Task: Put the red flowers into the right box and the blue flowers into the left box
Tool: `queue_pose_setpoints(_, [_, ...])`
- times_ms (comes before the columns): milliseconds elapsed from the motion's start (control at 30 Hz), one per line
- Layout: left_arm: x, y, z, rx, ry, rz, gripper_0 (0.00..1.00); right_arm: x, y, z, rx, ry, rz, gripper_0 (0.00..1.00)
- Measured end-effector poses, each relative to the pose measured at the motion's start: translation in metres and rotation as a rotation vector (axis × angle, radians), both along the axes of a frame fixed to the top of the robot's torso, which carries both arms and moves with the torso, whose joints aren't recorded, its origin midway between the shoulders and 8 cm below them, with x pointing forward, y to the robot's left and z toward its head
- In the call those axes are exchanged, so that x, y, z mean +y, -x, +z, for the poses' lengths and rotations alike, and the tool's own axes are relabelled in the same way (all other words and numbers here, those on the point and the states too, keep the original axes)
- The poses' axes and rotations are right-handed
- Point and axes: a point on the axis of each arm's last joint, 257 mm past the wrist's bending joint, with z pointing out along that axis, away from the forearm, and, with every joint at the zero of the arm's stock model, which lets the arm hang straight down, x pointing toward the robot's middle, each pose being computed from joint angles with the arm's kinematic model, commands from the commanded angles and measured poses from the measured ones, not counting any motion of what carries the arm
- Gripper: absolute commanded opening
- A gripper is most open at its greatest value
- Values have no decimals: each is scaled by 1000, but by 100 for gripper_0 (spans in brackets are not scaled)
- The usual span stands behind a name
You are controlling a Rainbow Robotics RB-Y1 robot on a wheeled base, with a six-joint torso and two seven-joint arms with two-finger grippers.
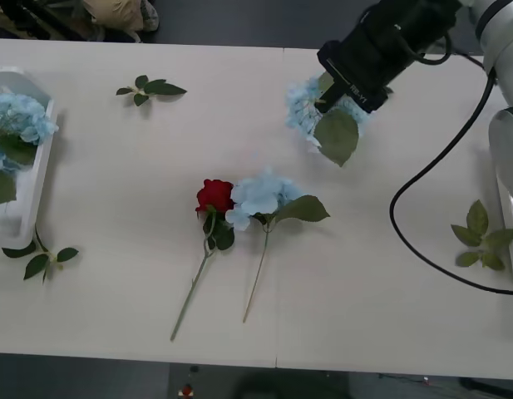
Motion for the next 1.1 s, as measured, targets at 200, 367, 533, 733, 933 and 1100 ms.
queue_pose_setpoints(200, [-66,4,64,-73,139,-259,100,-25,6,37,-248,-46,191,0])
queue_pose_setpoints(367, [-128,9,87,-119,178,-426,100,-53,20,31,-574,19,368,0])
queue_pose_setpoints(533, [-185,22,66,-175,137,-552,100,-63,41,8,-825,46,426,0])
queue_pose_setpoints(733, [-246,38,10,-294,314,-443,100,-59,58,-20,-1104,134,634,0])
queue_pose_setpoints(933, [-296,70,-44,-267,469,-393,100,-28,77,-30,-1347,107,770,0])
queue_pose_setpoints(1100, [-336,89,-48,-306,539,-476,100,-13,83,-35,-1577,159,903,0])
